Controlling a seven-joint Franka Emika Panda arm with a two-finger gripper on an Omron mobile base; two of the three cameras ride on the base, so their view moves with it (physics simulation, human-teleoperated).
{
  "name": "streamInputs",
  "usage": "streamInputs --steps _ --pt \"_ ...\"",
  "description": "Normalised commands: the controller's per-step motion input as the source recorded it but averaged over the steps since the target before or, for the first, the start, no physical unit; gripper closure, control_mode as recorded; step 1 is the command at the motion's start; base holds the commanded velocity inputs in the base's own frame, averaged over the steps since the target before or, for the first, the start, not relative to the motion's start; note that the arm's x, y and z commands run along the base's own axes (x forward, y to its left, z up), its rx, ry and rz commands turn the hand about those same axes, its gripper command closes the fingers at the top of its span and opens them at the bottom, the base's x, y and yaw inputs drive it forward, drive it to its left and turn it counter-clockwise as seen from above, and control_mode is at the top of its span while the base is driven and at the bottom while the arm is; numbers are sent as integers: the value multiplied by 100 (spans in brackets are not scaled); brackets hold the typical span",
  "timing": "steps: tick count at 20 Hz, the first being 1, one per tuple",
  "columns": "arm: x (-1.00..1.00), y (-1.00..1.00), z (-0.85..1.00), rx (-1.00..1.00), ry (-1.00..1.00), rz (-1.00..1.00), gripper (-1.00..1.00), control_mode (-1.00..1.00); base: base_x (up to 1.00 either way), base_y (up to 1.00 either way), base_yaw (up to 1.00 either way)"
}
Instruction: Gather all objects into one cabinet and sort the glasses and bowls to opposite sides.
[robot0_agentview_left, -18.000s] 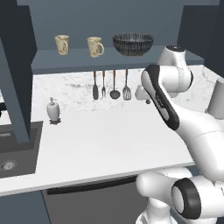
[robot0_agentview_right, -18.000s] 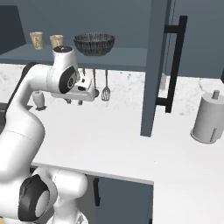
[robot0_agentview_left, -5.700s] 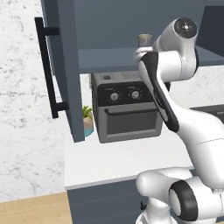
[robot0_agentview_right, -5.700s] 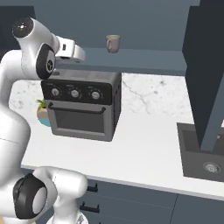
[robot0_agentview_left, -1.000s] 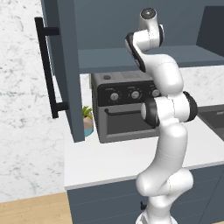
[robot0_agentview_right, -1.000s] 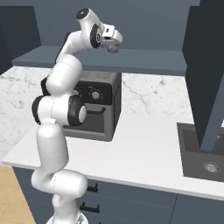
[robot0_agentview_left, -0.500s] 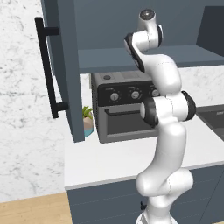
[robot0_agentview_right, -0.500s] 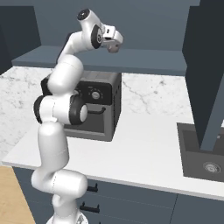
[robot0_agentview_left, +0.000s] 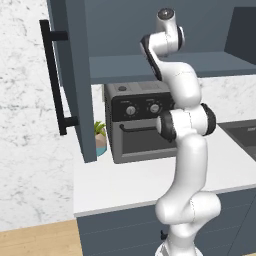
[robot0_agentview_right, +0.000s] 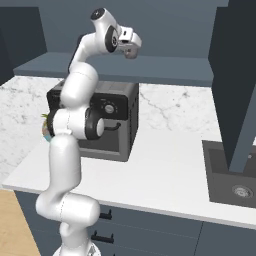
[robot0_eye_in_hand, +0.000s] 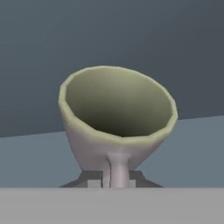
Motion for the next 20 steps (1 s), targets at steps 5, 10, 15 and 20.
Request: streamInputs --steps 5,10,15,20 --pt "0 0 -4 0 4 0 100 -100 0 0 0" --pt "-87 0 -8 -2 1 0 100 -100 0 0 0" --pt "-100 0 9 1 -8 0 100 -100 0 0 0" --pt "-100 1 36 3 -12 1 100 -100 0 0 0"
